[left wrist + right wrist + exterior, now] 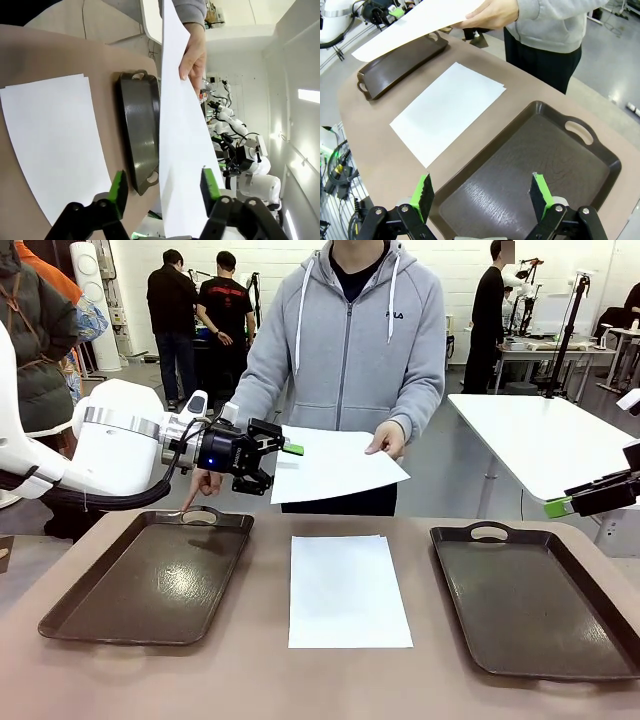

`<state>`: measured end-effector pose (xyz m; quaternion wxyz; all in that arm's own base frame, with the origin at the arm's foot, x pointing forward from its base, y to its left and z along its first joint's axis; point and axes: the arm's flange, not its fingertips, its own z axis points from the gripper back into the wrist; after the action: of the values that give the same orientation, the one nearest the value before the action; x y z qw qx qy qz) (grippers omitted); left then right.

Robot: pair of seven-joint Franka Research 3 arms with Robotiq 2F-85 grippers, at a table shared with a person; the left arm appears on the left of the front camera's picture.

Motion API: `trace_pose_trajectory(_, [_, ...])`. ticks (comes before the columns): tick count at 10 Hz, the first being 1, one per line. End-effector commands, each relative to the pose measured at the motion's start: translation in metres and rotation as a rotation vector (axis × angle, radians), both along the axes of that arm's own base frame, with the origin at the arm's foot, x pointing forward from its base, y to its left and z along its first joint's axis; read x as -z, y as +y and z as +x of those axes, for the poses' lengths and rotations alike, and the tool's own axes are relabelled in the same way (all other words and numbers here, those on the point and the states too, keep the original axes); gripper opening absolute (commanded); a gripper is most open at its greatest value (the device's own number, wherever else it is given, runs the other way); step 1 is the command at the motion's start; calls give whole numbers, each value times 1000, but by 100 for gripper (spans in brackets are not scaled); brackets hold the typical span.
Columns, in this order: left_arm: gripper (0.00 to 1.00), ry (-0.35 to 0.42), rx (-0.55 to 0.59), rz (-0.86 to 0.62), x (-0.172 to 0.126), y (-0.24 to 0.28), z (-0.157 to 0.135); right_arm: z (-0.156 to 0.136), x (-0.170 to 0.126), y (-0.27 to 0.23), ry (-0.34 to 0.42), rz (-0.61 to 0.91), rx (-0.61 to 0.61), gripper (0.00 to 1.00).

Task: Sort the A4 documents.
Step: Receive the A4 Paper.

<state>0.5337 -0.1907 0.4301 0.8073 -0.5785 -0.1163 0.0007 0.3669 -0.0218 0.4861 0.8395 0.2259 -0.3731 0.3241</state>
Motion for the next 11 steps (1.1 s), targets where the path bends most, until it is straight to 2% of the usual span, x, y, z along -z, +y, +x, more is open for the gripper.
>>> trace_pose_trajectory(1, [60, -44, -18, -10, 2, -3, -2, 3, 4, -1, -11, 16, -17, 100])
trace_pose_trajectory(2, [41, -40, -19, -30, 1, -3, -1, 3, 4, -1, -11, 16, -17, 100])
trace_pose_trajectory(3, [40, -42, -23, -30, 1, -3, -2, 3, 4, -1, -11, 16, -17, 100])
trace_pose_trajectory(4, [21, -38, -32, -30, 0, -2, -1, 3, 4, -1, -11, 16, -17, 100])
trace_pose_trajectory(5, [20, -36, -43, -41, -1, 0, -1, 3, 4, -1, -11, 16, -17, 100])
trace_pose_trajectory(6, [1, -37, -48, -43, -2, 2, -1, 3, 4, -1, -11, 16, -17, 100])
trace_pose_trajectory(11, [0, -25, -56, -45, 0, 4, 1, 3, 4, -1, -11, 16, -17, 100])
